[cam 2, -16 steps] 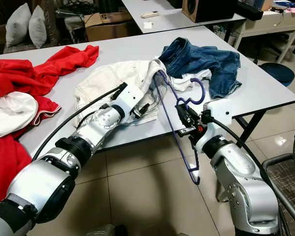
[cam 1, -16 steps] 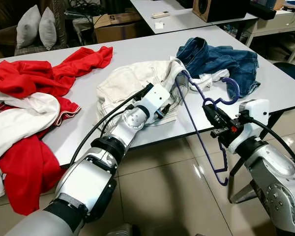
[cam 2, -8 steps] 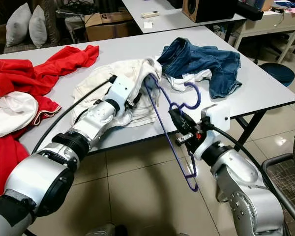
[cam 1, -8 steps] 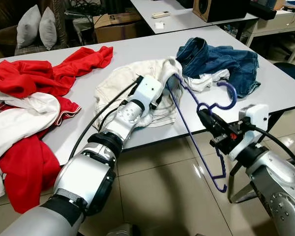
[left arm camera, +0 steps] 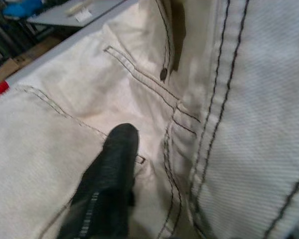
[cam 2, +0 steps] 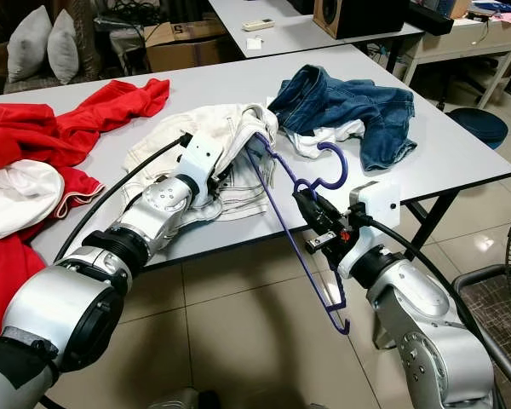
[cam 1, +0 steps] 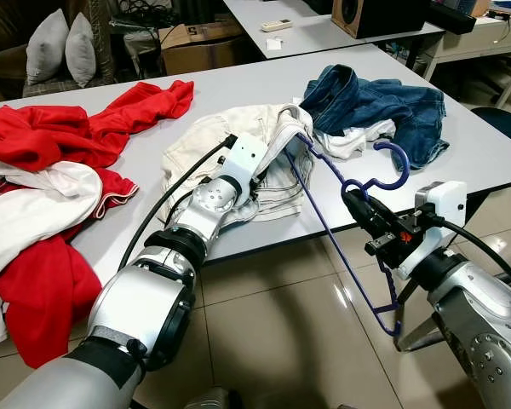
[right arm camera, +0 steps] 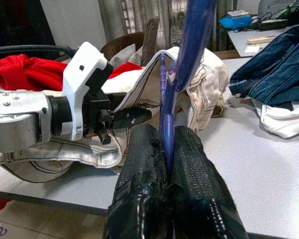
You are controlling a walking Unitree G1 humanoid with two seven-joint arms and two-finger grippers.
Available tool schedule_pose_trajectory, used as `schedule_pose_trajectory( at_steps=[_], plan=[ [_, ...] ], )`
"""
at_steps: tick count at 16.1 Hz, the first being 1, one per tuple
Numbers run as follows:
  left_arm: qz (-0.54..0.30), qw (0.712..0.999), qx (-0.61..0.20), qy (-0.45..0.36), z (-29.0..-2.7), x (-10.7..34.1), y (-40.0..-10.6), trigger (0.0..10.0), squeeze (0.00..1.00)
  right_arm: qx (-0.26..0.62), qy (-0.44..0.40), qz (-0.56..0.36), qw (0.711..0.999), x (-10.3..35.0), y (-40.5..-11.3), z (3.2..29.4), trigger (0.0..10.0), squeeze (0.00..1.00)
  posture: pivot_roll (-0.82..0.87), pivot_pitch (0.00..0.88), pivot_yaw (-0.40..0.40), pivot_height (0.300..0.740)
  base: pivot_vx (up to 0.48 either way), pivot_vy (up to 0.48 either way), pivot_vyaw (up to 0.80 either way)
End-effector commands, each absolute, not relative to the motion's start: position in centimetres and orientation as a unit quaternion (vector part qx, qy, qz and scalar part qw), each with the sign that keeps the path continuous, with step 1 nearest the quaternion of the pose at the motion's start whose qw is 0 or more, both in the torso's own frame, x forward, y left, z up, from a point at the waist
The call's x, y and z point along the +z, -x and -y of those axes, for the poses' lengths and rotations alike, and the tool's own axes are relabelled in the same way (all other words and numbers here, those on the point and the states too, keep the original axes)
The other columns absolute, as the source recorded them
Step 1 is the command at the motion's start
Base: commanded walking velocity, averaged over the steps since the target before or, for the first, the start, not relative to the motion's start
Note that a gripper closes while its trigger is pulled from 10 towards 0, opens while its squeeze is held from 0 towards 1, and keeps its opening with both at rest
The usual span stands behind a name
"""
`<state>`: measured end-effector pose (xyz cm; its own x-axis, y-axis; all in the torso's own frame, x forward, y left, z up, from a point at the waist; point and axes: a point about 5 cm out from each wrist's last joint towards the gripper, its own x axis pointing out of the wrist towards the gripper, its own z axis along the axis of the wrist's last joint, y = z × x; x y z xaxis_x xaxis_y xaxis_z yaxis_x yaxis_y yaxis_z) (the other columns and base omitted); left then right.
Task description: Hang hanger
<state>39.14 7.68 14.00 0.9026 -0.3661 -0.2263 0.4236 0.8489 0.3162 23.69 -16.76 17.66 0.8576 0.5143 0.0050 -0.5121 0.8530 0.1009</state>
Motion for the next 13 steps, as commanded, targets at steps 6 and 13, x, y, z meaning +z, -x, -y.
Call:
schedule_pose_trajectory(
  at_steps=[6,13],
  plan=[
    [-0.089,0.968,-0.218,-0.086,-8.2,15.4,-39.8,0.0,0.00,0.273,-0.038,0.005,0.961,18.4,-23.6,16.9,10.0,0.00,-0.06,0.000,0.094,0.740,0.000,0.000,0.00],
    [-0.011,0.963,-0.267,-0.021,-7.2,22.7,-41.4,0.0,0.00,0.311,-0.014,-0.048,0.949,16.6,-22.8,15.9,10.0,0.00,-0.05,0.000,0.110,0.740,0.000,0.000,0.00]
  ],
)
